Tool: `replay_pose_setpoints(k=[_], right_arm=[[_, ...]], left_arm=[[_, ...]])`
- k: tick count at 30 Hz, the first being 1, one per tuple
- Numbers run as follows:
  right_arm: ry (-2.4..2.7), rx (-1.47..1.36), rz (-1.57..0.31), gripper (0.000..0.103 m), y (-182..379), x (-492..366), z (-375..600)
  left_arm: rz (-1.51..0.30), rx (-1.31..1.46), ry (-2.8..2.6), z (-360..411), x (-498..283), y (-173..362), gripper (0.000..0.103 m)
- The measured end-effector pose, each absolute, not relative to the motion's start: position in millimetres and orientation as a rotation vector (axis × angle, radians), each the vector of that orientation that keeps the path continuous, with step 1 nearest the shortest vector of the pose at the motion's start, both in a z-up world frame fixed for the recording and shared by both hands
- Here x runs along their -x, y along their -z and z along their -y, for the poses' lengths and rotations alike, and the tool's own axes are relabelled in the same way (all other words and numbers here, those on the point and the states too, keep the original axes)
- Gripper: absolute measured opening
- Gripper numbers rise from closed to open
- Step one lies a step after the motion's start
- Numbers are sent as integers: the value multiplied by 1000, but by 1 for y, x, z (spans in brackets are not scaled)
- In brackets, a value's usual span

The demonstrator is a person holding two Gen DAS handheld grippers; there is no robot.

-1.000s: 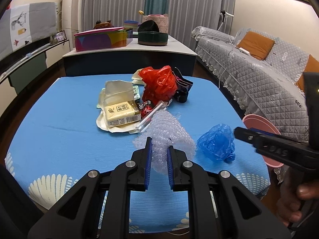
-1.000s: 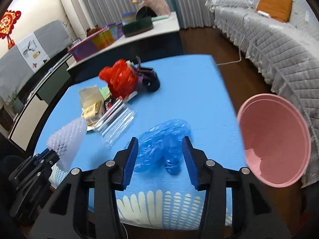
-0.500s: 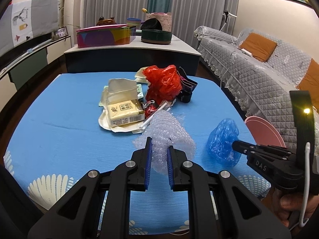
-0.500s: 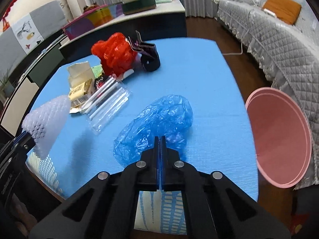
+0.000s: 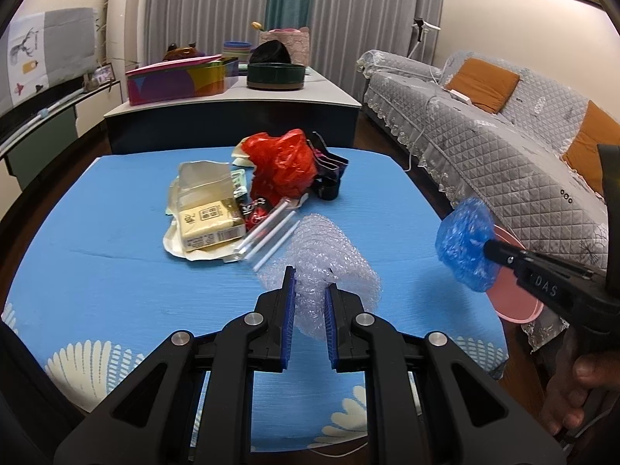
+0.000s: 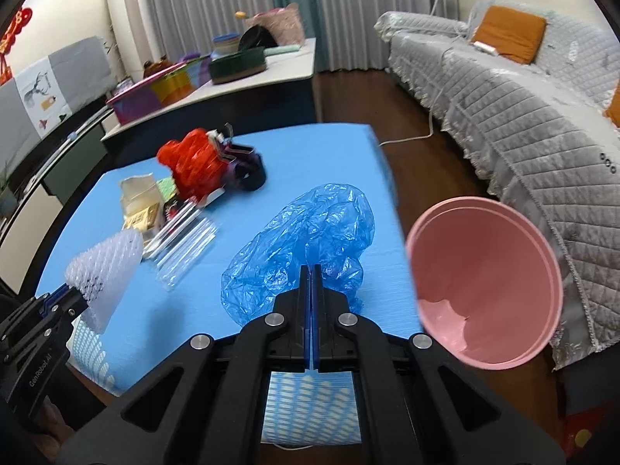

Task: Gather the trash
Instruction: 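Lift the bubble wrap and blue bag and carry both toward the pink bin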

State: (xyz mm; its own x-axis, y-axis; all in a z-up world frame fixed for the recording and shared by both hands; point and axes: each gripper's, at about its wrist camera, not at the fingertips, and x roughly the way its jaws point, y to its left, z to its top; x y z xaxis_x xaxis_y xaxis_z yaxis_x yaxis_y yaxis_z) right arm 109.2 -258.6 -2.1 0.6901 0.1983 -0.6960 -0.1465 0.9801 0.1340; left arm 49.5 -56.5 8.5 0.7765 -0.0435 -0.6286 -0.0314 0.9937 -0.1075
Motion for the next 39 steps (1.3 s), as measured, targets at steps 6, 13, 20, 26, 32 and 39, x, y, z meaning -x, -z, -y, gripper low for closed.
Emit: replay_pose_setpoints(k=[6,13,20,26,32,39], right_arm=[[-149,-77,-759,0,-3,-107,280],[-101,-99,-741,0,-4,-107,308],[-36,-133,-727,0,-3,-108,342],[19,-155,-707,0,-6,-108,373],[80,-166,-701,0,-4,-111,399],[133,-194,-711,0,4,-118,428]], left_arm=[[-684,94,35,72,-50,-9,14],[-690,86,76,88,-54,-13,14],[-675,77,143,112,-71,-25,14],[-657,68,215,141,-92,-34,14],[-651,55,335,178,-118,-40,14],[-642,11,493,225,-145,-41,14]])
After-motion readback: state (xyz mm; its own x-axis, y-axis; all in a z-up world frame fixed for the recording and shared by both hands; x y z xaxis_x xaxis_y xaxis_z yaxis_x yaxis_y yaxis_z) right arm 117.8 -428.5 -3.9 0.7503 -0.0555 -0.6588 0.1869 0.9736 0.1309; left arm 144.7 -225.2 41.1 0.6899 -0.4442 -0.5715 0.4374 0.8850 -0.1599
